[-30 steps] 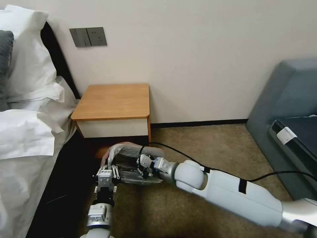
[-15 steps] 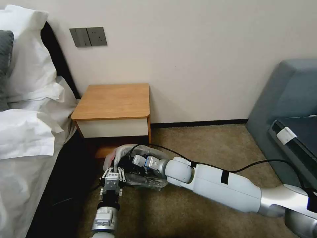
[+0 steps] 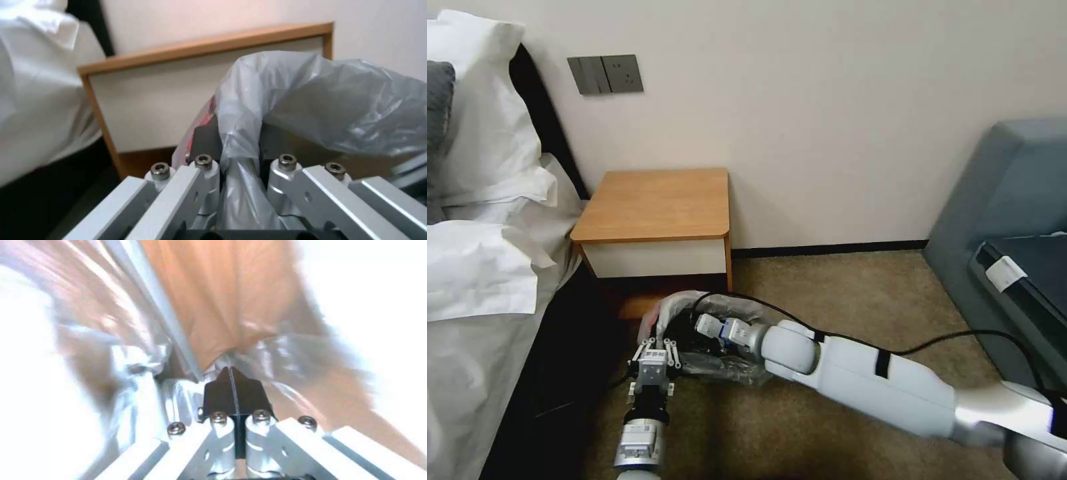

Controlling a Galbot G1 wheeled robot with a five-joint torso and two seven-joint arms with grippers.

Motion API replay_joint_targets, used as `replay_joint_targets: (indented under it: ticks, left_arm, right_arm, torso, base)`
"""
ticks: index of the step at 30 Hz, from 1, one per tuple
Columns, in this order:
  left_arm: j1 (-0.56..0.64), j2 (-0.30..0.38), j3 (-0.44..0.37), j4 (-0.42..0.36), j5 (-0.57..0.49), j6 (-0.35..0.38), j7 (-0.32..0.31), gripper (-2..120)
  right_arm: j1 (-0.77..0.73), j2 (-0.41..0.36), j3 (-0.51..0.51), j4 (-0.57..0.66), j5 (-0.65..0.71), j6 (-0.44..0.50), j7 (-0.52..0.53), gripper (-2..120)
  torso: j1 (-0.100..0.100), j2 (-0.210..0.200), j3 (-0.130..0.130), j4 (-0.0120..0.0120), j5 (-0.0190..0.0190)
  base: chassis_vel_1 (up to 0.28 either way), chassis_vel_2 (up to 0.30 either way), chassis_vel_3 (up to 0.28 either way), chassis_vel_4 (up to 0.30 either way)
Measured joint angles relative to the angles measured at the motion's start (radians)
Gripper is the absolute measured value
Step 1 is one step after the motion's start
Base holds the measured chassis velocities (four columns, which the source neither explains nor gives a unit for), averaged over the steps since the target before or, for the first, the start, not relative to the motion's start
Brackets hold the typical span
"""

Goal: Pick up the garbage bag from the table and place it over the trash can.

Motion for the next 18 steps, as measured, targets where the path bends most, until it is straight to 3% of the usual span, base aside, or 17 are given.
replay_joint_targets:
  ticks: [6,10,11,13,15,18]
  left_arm:
    - [-0.006,0.005,-0.003,0.000,-0.069,0.048,-0.033,10]
    - [-0.005,0.010,0.013,-0.031,-0.185,0.145,-0.070,10]
    - [-0.005,0.010,0.013,-0.031,-0.185,0.145,-0.070,10]
    - [-0.003,0.015,0.022,-0.066,-0.301,0.232,-0.077,10]
    - [-0.005,0.017,0.024,-0.081,-0.352,0.270,-0.080,10]
    - [-0.012,0.022,0.022,-0.110,-0.474,0.358,-0.075,10]
  right_arm:
    - [-0.102,-0.107,0.114,0.149,0.004,0.022,-0.001,0]
    - [-0.270,-0.183,0.311,0.271,0.003,0.060,-0.002,0]
    - [-0.270,-0.183,0.311,0.271,0.003,0.060,-0.002,0]
    - [-0.395,-0.189,0.442,0.330,0.010,0.087,0.016,0]
    - [-0.436,-0.181,0.484,0.349,0.017,0.095,0.029,3]
    - [-0.555,-0.127,0.638,0.404,0.073,0.119,0.091,17]
  torso:
    - [0.000,0.000,0.000,-0.0002,-0.0001]
    - [0.000,0.000,0.000,-0.0001,0.0000]
    - [0.000,0.000,0.000,-0.0001,0.0000]
    - [0.000,0.000,0.000,-0.0002,0.0001]
    - [0.000,0.000,0.000,-0.0003,0.0000]
    - [0.000,0.000,0.000,0.0001,-0.0001]
  base:
    - [0.000,0.000,0.000,0.000]
    - [0.000,0.000,0.000,0.000]
    - [0.000,0.000,0.000,0.000]
    - [0.000,0.000,0.000,0.000]
    - [0.000,0.000,0.000,0.000]
    - [0.000,0.000,0.000,0.000]
